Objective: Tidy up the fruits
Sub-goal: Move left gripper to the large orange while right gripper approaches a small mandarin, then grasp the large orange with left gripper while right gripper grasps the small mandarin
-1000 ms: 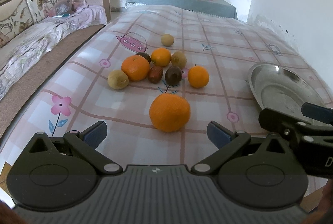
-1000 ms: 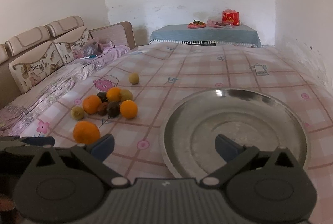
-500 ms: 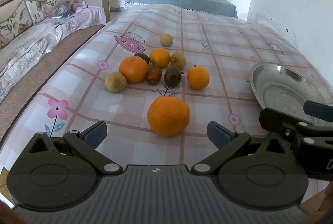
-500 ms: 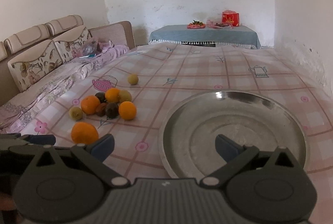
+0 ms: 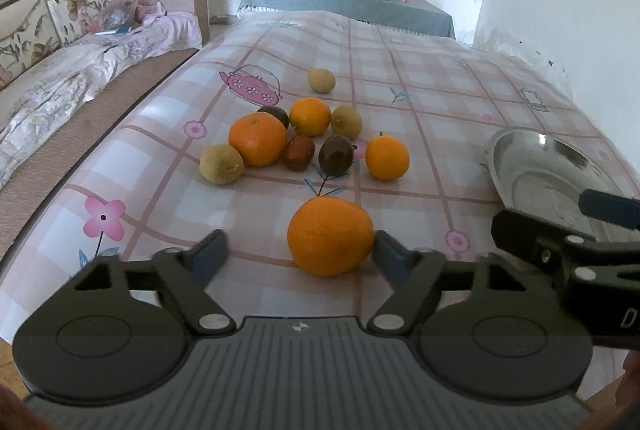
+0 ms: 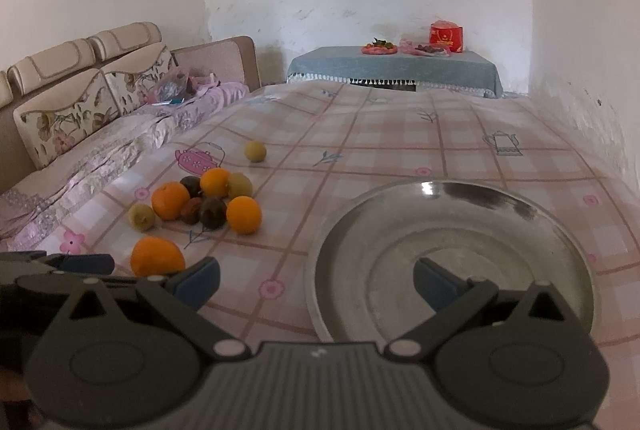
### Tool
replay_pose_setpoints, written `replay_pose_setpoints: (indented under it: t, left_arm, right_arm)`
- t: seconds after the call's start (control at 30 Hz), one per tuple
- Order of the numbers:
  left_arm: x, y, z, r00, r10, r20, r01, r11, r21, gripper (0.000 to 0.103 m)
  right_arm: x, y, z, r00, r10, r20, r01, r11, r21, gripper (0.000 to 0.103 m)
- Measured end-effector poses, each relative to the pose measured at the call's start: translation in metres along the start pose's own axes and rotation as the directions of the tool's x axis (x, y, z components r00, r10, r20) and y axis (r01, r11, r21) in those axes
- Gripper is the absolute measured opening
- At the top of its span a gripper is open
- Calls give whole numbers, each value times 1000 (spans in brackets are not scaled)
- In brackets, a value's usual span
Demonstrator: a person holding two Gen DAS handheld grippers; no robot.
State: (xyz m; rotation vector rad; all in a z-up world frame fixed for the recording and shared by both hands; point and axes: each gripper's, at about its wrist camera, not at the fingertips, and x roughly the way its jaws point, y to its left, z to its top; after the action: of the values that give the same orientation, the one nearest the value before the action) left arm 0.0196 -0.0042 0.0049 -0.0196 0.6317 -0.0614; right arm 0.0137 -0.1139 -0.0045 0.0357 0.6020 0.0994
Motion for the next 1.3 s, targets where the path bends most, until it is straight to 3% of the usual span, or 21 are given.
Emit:
replay_pose_setpoints:
  t: [0.07,0.1,0.17,0.5,0.67,0.8,1.03,1.2,1.3]
  left_arm:
    - [-1,0,1,1000,-4,11,4,1000,2,79]
    - [-1,1,1,1000,-9,17,9,1000,1,67]
    - [-1,2,2,1000,0,20,1,1000,-3,52]
    - [1,20,6,998,53,37,-53,999,-8,51]
    - [3,30,9,996,78,35,-77,997,-20,51]
    - [9,31,10,996,84,27,-84,996,-19,51]
    - [15,32,10,994,111,15,-111,994,3,51]
    - [15,33,9,993,118,10,-118,993,-1,51]
    - [16,33,9,995,104,5,-104,994,-20,51]
  right_arm:
    - [2,1,2,1000,13,-2,-13,1000,0,102]
    - [4,2,2,1000,22,-2,-22,1000,9,102]
    - [7,3,5,1000,29,-1,-29,1000,7,102]
    - [30,13,29,994,108,22,-107,994,-36,102]
    - [50,24,35,990,142,-21,-143,986,-88,101]
    - [66,31,40,986,148,-79,-158,978,-133,88]
    - [85,33,43,980,153,-124,-171,973,-157,77]
    - [93,32,42,977,165,-134,-184,972,-144,37]
    - [90,34,41,980,163,-119,-180,971,-156,29]
